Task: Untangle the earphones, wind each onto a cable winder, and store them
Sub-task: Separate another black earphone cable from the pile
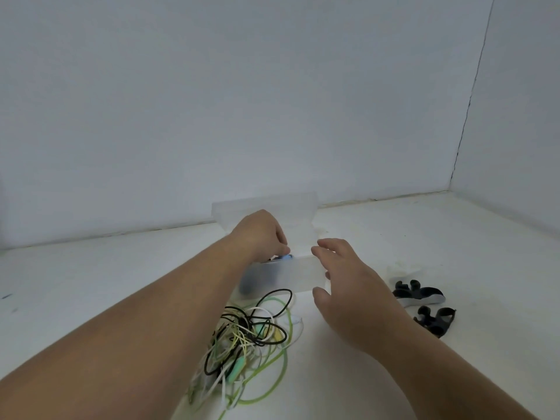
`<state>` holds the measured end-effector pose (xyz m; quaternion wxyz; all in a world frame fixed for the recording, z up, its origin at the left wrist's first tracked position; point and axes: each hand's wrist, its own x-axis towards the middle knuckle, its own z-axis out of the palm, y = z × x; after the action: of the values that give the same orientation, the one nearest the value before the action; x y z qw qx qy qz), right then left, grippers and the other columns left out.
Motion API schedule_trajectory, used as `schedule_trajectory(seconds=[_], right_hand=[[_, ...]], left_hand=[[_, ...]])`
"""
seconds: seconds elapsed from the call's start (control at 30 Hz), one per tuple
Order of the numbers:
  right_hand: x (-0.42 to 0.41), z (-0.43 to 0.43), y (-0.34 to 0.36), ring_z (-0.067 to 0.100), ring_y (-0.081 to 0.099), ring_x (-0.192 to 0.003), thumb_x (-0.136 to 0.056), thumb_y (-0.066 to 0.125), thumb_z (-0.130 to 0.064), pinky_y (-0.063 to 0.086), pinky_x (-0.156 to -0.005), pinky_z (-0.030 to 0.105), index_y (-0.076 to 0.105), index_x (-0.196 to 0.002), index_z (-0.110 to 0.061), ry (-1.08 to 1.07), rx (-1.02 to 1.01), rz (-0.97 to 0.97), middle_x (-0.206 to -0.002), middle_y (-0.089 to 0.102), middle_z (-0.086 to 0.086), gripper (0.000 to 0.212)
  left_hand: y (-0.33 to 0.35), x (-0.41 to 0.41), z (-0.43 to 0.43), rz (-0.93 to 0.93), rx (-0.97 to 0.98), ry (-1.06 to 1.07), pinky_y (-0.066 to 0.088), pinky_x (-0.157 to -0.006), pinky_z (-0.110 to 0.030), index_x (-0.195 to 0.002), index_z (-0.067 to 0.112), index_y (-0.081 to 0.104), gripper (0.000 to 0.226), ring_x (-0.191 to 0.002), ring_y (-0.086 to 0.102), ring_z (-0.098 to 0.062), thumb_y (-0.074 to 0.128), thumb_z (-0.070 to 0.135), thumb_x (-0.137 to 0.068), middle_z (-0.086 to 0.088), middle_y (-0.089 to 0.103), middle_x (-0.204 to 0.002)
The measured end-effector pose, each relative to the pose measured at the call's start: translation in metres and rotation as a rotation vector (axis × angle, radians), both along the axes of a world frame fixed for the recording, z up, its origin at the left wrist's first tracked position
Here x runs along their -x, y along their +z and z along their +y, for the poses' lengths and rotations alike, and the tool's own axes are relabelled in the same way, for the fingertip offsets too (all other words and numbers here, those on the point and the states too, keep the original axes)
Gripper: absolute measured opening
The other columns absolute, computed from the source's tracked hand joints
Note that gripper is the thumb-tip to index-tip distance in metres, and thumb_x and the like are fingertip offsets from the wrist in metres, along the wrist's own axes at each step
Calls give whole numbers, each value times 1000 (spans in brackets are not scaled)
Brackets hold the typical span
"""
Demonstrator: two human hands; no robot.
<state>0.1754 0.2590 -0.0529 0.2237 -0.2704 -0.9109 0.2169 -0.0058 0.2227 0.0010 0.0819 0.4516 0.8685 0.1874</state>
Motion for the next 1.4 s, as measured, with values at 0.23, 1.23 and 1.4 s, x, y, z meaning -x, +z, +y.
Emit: schedule_trajectory(seconds=[0.23,1.23,1.4], right_hand=[[-1,-3,5,14,62,-94,-88,54,-12,52,-84,33,44,-142,-31,-77,-53,170,-137,37,-10,58],[-18,-3,51,14,50,-53,-90,50,7,46,-55,24,70,-89,-2,5,981,1048,-58,53,1,22],[-23,1,52,11,25,-42,-82,64,7,23,-41,20,70,-85,-13,-78,594,747,-50,32,-4,21]], left_hand=[[7,-18,-15,93,123,8,39,-61,-33,-92,-9,64,46,-82,55,-43,54,35,-99,-12,54,-68],[-16,1,-131,-121,-258,167,35,-47,-22,-72,23,68,41,-51,46,-15,51,-14,-67,2,54,-64],[-10,16,-141,-38,-523,512,31,-50,-28,-82,21,65,40,-56,46,-23,46,-12,-69,-3,50,-68]])
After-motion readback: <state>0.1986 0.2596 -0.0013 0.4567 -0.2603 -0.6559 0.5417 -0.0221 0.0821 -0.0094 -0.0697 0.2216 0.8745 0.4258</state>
